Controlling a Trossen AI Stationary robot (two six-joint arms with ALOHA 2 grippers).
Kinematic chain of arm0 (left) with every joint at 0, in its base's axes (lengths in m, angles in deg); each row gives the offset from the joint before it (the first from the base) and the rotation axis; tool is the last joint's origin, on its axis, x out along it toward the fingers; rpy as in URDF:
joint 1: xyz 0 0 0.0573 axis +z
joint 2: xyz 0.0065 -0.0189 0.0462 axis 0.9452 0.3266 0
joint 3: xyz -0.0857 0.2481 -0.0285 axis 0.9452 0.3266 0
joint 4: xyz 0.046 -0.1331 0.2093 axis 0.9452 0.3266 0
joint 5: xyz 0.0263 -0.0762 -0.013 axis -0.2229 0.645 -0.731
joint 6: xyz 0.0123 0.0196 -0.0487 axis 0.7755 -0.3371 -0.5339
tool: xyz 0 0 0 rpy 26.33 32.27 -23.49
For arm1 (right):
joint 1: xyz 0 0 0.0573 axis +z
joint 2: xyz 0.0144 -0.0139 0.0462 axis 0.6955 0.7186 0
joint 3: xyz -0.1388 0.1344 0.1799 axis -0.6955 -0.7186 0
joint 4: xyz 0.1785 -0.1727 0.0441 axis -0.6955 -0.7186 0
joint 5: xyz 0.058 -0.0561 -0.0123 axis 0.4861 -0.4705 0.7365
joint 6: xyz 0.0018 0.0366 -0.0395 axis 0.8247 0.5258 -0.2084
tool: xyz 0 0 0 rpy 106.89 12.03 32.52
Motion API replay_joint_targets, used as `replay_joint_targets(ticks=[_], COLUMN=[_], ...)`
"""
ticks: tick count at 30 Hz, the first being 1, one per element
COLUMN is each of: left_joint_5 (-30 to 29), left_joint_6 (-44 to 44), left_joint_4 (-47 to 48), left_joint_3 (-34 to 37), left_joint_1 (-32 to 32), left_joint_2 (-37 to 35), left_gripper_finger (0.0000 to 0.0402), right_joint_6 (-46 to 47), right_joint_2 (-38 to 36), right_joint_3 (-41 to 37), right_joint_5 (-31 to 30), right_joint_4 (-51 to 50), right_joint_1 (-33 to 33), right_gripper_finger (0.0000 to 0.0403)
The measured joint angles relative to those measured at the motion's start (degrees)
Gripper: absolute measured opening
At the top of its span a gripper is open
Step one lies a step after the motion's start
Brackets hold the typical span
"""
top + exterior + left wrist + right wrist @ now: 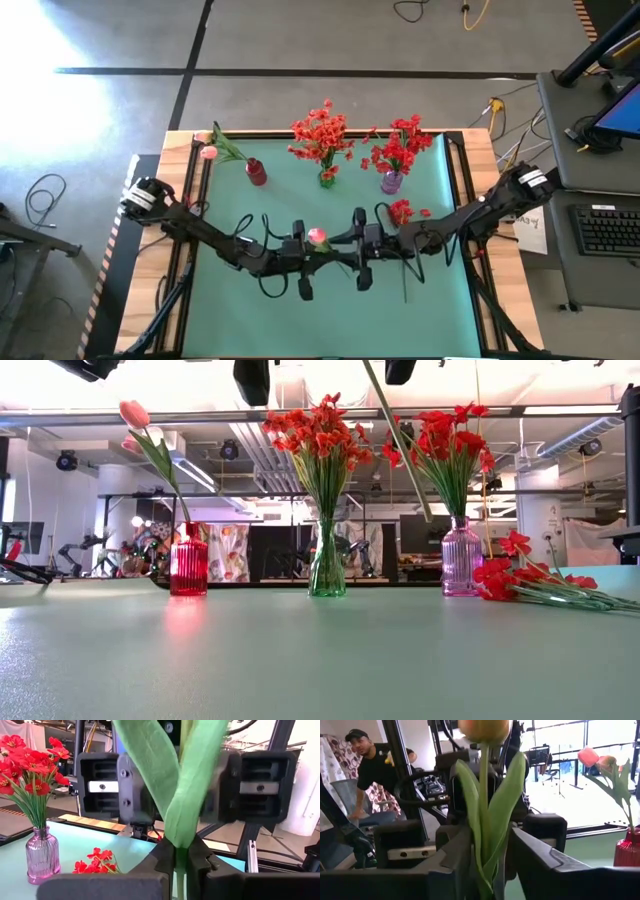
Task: Sort flowers into vase by color
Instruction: Put the pink flower in the red flower vase
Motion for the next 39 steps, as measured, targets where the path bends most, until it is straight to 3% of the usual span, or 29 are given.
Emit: replay_joint_targets(ticks=[9,19,23,27,32,35,39], left_joint_5=[0.08,-5.78,-9.92,-17.77,-24.82,-22.35,-13.74], left_joint_6=[0.0,0.06,0.09,2.47,5.72,12.11,21.92], left_joint_4=[9.92,30.97,40.73,50.75,59.61,60.55,60.56], left_joint_3=[0.11,0.94,0.94,0.94,0.94,0.94,0.94], left_joint_1=[0.0,0.02,0.04,0.48,4.1,8.77,16.42], left_joint_2=[-5.15,-18.0,-24.36,-31.26,-39.64,-43.56,-47.77], left_gripper_finger=[0.0001,0.0,0.0,0.0,0.0,0.0,0.0], right_joint_6=[3.22,3.78,3.77,3.76,3.89,3.89,3.88], right_joint_2=[-6.74,-13.41,-14.22,-14.1,-13.67,-13.4,-13.26], right_joint_3=[0.02,0.02,0.02,0.02,0.02,0.02,0.02], right_joint_5=[-0.12,-0.63,-0.63,-0.63,-0.65,-0.9,-1.73], right_joint_4=[-11.3,-18.35,-20.2,-20.14,-20.3,-20.22,-20.5], right_joint_1=[0.0,0.0,0.0,0.0,0.0,0.0,-0.09], right_gripper_finger=[0.0192,0.0201,0.0201,0.0201,0.0201,0.0201,0.0201])
